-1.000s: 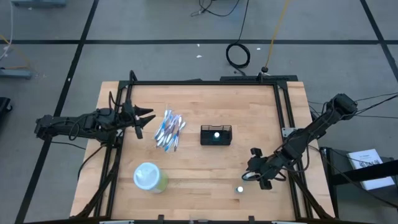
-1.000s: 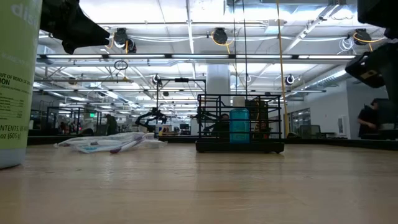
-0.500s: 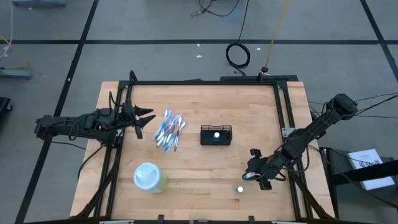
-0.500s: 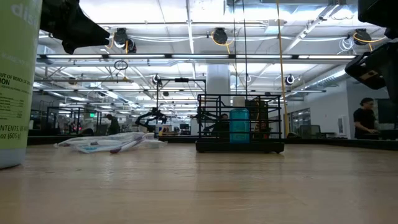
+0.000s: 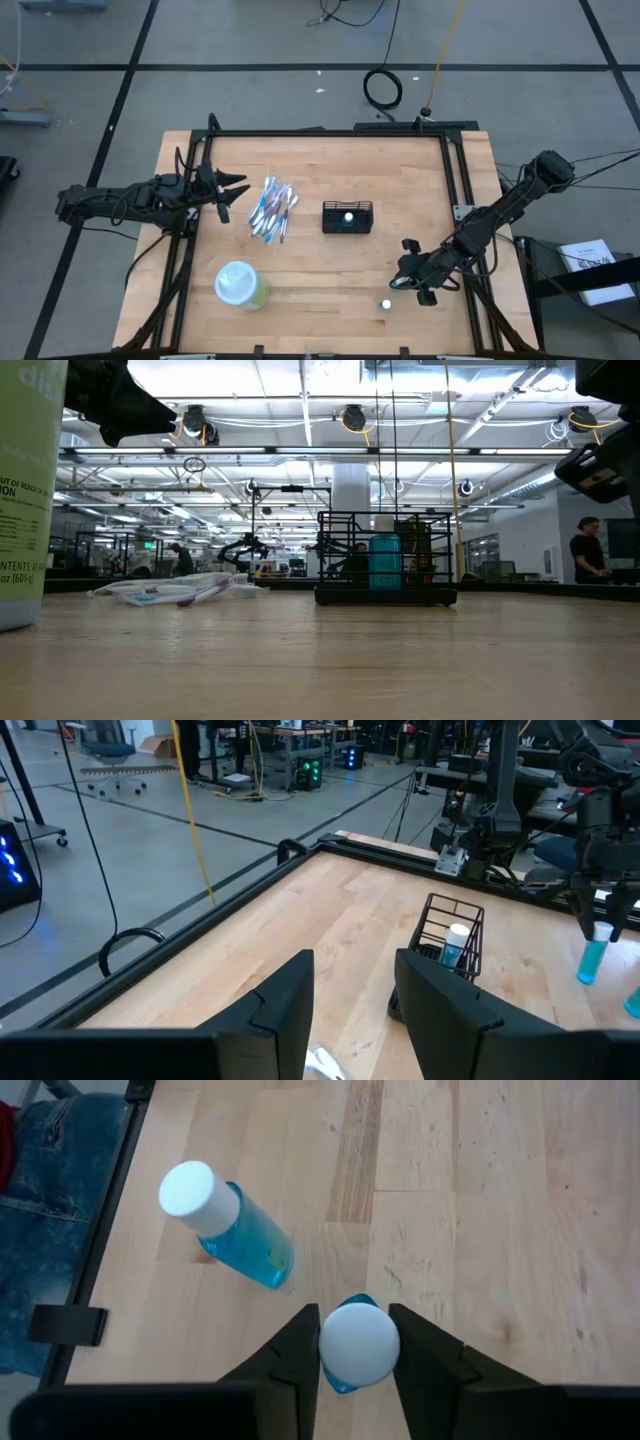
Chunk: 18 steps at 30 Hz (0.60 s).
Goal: Pick & Place toothbrushing station
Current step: Put the blue mouthwash into the black mesh organizer
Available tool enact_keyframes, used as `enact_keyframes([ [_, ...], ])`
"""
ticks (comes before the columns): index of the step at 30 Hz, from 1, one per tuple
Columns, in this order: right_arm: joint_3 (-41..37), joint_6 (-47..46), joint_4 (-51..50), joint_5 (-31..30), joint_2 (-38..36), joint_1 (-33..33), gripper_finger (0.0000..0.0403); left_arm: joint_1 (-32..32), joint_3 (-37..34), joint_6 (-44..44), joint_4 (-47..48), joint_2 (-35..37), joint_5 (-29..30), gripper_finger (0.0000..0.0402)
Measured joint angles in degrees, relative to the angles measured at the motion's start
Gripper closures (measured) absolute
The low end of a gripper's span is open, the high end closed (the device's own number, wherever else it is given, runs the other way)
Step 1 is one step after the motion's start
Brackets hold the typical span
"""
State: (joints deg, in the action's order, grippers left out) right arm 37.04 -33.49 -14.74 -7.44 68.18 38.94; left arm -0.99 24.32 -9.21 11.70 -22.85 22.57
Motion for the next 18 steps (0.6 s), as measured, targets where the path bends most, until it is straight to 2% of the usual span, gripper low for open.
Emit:
enact_keyframes([
  [8,0.0,6.3,3.0,-2.9,-1.3,-1.0,0.0313,0.0,0.0,0.0,0.0,0.0,0.0,0.0252],
  [13,0.0,12.8,6.2,-3.2,-5.8,-5.9,0.0314,0.0,0.0,0.0,0.0,0.0,0.0,0.0252],
  [18,0.0,23.5,9.4,-3.7,-10.5,-11.5,0.0314,0.0,0.0,0.0,0.0,0.0,0.0,0.0252],
])
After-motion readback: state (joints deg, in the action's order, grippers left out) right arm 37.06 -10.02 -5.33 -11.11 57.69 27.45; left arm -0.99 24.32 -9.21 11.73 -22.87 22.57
